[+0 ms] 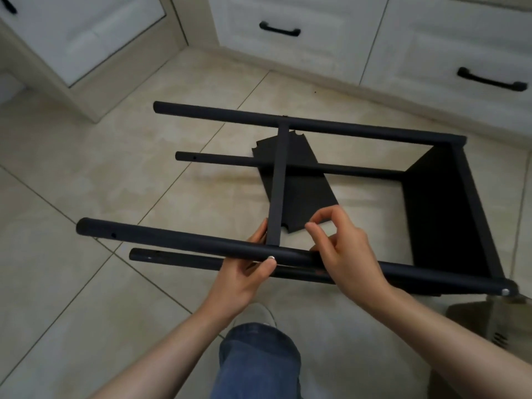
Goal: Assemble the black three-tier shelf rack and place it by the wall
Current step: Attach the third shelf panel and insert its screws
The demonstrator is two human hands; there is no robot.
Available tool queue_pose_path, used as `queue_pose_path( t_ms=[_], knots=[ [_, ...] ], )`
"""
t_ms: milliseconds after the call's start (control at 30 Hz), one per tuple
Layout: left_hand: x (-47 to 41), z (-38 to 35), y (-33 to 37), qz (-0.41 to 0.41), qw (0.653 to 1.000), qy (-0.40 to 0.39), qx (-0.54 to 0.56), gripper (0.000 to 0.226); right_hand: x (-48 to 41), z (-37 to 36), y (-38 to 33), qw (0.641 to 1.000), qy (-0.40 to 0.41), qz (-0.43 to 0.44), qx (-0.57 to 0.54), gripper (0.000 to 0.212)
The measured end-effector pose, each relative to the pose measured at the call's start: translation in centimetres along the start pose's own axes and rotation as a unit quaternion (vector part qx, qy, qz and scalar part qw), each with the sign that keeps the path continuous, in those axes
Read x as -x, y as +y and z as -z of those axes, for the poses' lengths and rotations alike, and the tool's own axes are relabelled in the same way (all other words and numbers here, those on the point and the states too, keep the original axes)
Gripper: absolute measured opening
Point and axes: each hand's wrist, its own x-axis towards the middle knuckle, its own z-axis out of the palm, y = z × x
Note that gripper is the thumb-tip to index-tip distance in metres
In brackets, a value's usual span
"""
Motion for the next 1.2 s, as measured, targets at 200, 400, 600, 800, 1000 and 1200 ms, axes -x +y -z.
queue_pose_path(
  t_ms=[200, 400, 600, 800, 1000, 1200],
  knots=[
    [0.1, -0.6, -1.7, 0.018, 1.000, -0.007, 0.005, 0.060, 0.0, -0.2, 1.0, 0.998, -0.038, 0.000, 0.055, 0.011],
    [0.4, -1.3, -2.7, 0.043, 0.999, 0.005, 0.022, 0.058, 0.2, 0.0, 2.1, 0.994, -0.052, 0.023, 0.092, 0.018],
    [0.7, -1.7, -2.1, 0.085, 0.995, 0.034, 0.033, 0.060, 0.0, 0.0, 2.3, 0.992, -0.047, 0.027, 0.113, 0.013],
    [1.8, -2.3, -0.4, 0.155, 0.985, 0.071, 0.031, 0.048, -0.3, 0.0, 2.3, 0.990, -0.042, 0.015, 0.134, 0.019],
    [2.4, -2.4, 2.0, 0.126, 0.960, 0.109, -0.225, 0.041, -0.3, 0.0, 2.3, 0.990, -0.041, 0.008, 0.138, 0.020],
    [1.0, -0.3, 4.6, -0.178, 0.813, 0.108, -0.543, 0.032, -0.3, 0.6, 2.1, 0.990, -0.065, 0.019, 0.126, 0.019]
  ],
)
